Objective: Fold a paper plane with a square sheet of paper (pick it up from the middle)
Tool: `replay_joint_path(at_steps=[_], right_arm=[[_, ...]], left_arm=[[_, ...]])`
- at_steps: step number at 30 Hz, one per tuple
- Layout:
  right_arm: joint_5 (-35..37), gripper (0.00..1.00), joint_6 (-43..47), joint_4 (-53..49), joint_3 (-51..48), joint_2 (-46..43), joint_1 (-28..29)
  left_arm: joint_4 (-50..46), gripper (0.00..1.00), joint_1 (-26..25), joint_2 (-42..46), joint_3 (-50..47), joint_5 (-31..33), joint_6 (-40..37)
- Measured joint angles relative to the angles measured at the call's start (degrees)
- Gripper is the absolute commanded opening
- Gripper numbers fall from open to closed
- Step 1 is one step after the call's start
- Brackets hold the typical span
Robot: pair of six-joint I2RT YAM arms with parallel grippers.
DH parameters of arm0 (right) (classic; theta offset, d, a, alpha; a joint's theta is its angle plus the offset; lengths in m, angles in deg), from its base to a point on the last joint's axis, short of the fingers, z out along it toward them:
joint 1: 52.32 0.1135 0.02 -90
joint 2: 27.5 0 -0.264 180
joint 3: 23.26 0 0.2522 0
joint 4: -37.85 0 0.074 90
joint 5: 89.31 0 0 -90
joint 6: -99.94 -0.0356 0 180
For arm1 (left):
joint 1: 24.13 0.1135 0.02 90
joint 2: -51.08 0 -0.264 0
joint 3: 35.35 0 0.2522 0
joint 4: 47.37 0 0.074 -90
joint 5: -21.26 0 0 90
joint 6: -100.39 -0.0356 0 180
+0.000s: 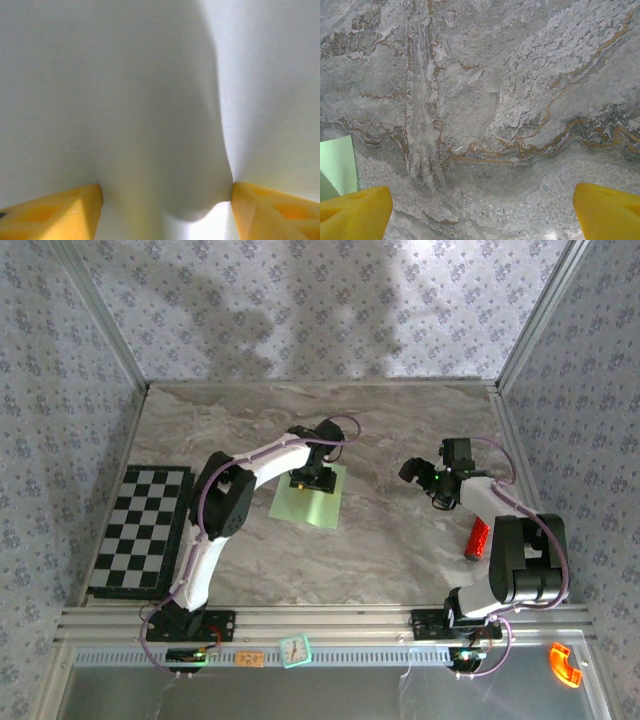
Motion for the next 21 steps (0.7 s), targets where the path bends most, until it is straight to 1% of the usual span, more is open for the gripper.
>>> replay_joint_path(at_steps=[2,4,6,7,11,16,19,21], right_arm=[[-0.02,0.95,0.0,-0.35,0.2,0.04,0.04],[-0.07,0.95,0.0,-0.35,0.26,0.04,0.15],[-0.33,0.95,-0.02,-0.33,0.26,0.04,0.15],[-0.68,0.95,-0.04,-0.26,0.26,0.02,0.15],[-2.69,0.95,-0.26,1.16,0.24,-0.5,0.26],[-7.3,0.93,-1.07,5.88,-1.01,-2.56,0.98],[-9.92,0.9,-1.22,8.87,-1.92,-3.17,2.23],[-11.19,0.89,-1.31,10.29,-2.25,-3.21,3.41]], left_arm=[[0.11,0.51,0.42,0.42,-0.52,-0.2,-0.2],[0.9,0.4,1.11,1.42,-1.79,-1.29,-0.07],[2.25,0.31,1.99,3.02,-3.87,-3.82,0.24],[2.93,0.29,2.43,4.04,-5.03,-5.38,0.39],[6.99,0.26,3.98,9.49,-9.29,-12.26,1.49],[15.96,0.25,5.11,17.42,-14.14,-23.21,4.94],[21.64,0.25,5.62,18.86,-16.7,-28.65,7.15],[23.8,0.25,5.92,18.49,-18.27,-30.75,8.22]])
